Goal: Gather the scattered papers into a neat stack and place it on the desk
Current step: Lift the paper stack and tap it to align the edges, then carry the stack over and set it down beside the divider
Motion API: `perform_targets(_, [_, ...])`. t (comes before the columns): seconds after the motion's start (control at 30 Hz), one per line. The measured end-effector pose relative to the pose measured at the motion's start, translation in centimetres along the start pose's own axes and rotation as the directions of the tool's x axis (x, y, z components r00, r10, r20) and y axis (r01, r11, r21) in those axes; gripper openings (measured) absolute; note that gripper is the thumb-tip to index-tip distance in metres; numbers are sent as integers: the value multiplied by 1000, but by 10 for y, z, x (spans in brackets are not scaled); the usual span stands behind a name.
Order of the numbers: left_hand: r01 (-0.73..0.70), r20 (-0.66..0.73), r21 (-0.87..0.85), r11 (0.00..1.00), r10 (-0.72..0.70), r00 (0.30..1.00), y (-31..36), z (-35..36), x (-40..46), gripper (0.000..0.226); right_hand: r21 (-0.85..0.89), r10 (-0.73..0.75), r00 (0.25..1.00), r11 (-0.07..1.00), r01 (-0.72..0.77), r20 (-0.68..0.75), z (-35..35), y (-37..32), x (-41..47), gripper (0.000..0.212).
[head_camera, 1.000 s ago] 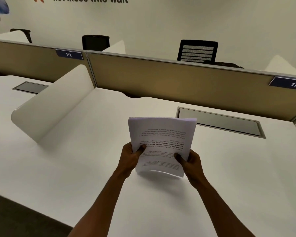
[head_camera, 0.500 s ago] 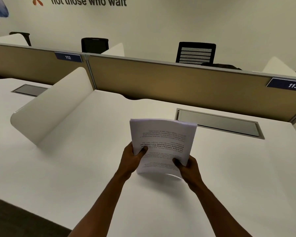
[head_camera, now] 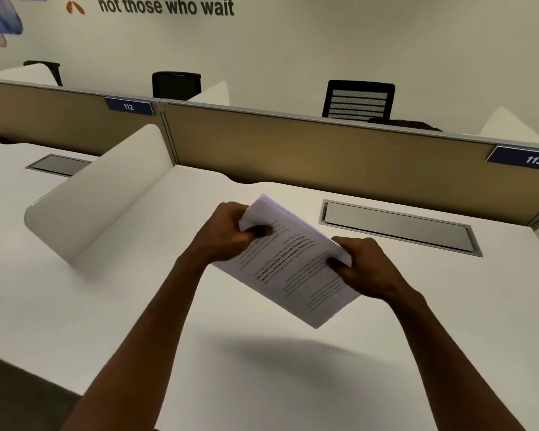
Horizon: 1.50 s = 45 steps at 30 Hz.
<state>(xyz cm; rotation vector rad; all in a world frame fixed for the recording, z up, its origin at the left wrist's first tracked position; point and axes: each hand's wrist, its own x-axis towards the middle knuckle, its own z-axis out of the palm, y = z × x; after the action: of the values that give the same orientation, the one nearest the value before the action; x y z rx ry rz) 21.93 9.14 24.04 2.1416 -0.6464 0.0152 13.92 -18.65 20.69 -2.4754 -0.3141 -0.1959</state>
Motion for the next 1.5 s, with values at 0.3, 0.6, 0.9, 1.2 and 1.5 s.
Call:
perform_targets(0.3, [232,-139,-513,827,-346,928,-72,37,-51,19,796,257,957,547,-259,134,26,63,-31,66])
perform_targets(0.6, [358,-31,-604,712,-470,882,-122,78,-81,22,800,531,844,475,-366,71,113,75,-57,24])
perform_targets(0.9, [393,-30,-636,664,-530,847,-134,90,-89,18,736,548,834,542,-406,57,123,76,-59,29])
perform_targets(1.2, [160,-433,24,987,-133,892,-84,37,-53,110,494,398,917,791,-362,36,58,63,-24,19])
perform_targets(1.5, [-19,6,126,992,18,1000,-32,9,-11,18,236,166,974,951,-200,157,-1,13,42,22])
